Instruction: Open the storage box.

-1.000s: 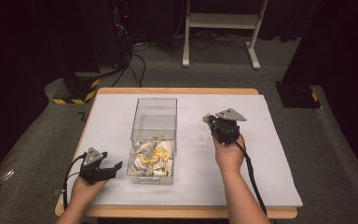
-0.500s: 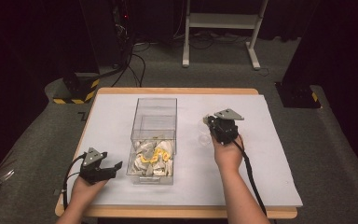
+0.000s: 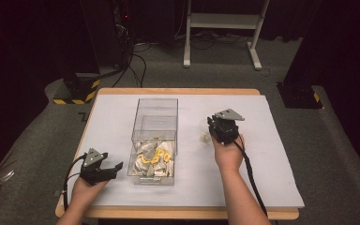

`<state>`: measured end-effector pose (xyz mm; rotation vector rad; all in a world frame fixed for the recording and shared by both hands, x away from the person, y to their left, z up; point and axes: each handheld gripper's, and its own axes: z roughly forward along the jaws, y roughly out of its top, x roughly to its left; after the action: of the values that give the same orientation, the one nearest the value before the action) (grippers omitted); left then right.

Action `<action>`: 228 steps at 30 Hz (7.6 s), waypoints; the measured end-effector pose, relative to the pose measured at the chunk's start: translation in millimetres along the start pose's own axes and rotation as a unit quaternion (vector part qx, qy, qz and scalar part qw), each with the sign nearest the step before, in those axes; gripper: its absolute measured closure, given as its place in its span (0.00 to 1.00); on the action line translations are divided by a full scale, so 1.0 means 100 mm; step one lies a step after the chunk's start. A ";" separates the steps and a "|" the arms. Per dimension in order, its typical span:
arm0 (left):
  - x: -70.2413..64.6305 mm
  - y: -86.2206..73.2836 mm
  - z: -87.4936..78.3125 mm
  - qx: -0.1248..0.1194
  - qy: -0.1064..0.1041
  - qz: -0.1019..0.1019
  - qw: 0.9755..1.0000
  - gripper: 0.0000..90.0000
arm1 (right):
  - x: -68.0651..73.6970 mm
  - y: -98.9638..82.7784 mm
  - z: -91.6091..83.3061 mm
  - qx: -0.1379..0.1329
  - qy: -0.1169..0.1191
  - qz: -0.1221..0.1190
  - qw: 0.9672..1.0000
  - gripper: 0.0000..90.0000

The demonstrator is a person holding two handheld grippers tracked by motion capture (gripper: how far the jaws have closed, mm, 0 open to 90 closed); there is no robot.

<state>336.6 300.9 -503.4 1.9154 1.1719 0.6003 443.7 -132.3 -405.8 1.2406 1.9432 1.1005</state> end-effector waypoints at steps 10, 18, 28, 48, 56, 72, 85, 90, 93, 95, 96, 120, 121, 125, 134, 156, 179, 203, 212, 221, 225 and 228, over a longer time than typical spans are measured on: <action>0.00 0.00 0.00 0.002 -0.003 -0.004 1.000 0.24 | -0.02 -0.01 -0.10 -0.007 0.000 -0.002 1.000 0.78; 0.00 -0.01 0.00 0.000 -0.009 -0.006 1.000 0.26 | -0.08 -0.06 -0.21 -0.012 -0.008 0.000 1.000 0.69; -0.02 -0.02 -0.01 -0.001 -0.007 -0.002 1.000 0.26 | -0.17 -0.21 -0.29 -0.010 -0.014 0.002 1.000 0.65; -0.02 -0.02 -0.01 0.001 -0.013 -0.004 1.000 0.27 | -0.32 -0.87 -0.40 0.029 -0.019 0.013 0.999 0.61; -0.03 -0.02 -0.02 -0.004 -0.011 -0.002 1.000 0.28 | -0.33 -1.15 -0.41 0.060 -0.013 0.017 0.998 0.60; -0.13 0.03 -0.13 -0.020 -0.022 0.009 1.000 0.28 | -0.24 -1.35 -0.40 0.106 -0.001 0.003 0.994 0.57; -0.19 0.10 -0.34 -0.050 -0.027 0.018 0.998 0.27 | -0.25 -1.36 -0.39 0.111 -0.008 0.009 0.994 0.51; -0.25 0.12 -0.43 -0.063 -0.030 0.019 0.997 0.26 | -0.25 -1.36 -0.39 0.111 -0.008 0.011 0.994 0.51; -0.28 0.14 -0.48 -0.069 -0.033 0.024 0.997 0.26 | -0.25 -1.36 -0.39 0.111 -0.008 0.011 0.994 0.51; -0.31 0.16 -0.51 -0.076 -0.037 0.021 0.996 0.26 | -0.25 -1.36 -0.39 0.111 -0.008 0.012 0.994 0.50; -0.31 0.17 -0.53 -0.080 -0.039 0.020 0.996 0.26 | -0.25 -1.36 -0.39 0.111 -0.008 0.013 0.994 0.51; -0.57 0.23 -0.56 -0.108 -0.110 0.016 0.988 0.23 | -0.25 -1.36 -0.39 0.111 -0.009 0.009 0.994 0.51; -0.58 0.22 -0.55 -0.105 -0.112 0.020 0.988 0.23 | -0.25 -1.36 -0.39 0.111 -0.009 0.010 0.994 0.50; -0.64 0.20 -0.51 -0.100 -0.117 0.033 0.988 0.22 | -0.25 -1.36 -0.39 0.111 -0.009 0.009 0.994 0.51; -0.73 0.14 -0.37 -0.076 -0.116 0.061 0.988 0.18 | -0.25 -1.36 -0.39 0.110 -0.010 0.007 0.994 0.51; -0.84 0.05 -0.20 -0.049 -0.131 0.074 0.987 0.20 | -0.24 -1.36 -0.39 0.111 -0.011 0.008 0.994 0.51; -0.85 0.06 -0.25 -0.081 -0.114 0.061 0.988 0.30 | -0.24 -1.36 -0.39 0.109 -0.013 0.007 0.994 0.51; -0.86 0.09 -0.13 -0.080 -0.059 0.045 0.994 0.10 | -0.25 -1.36 -0.39 0.111 -0.008 0.010 0.994 0.51; -0.83 0.11 -0.13 -0.085 -0.074 0.035 0.993 0.10 | -0.25 -1.36 -0.39 0.111 -0.010 0.008 0.994 0.51; -0.83 0.11 -0.16 -0.093 -0.066 0.039 0.993 0.10 | -0.25 -1.36 -0.39 0.111 -0.008 0.009 0.994 0.51; -0.82 0.11 -0.17 -0.097 -0.066 0.035 0.992 0.10 | -0.26 -1.36 -0.39 0.111 -0.008 0.010 0.994 0.51; -0.83 0.13 -0.18 -0.095 -0.060 0.038 0.993 0.10 | -0.26 -1.36 -0.39 0.112 -0.008 0.010 0.994 0.51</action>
<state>292.2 230.5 -482.0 1.8135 0.9354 0.6055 363.4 -199.3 -503.7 1.3826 2.0907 0.8986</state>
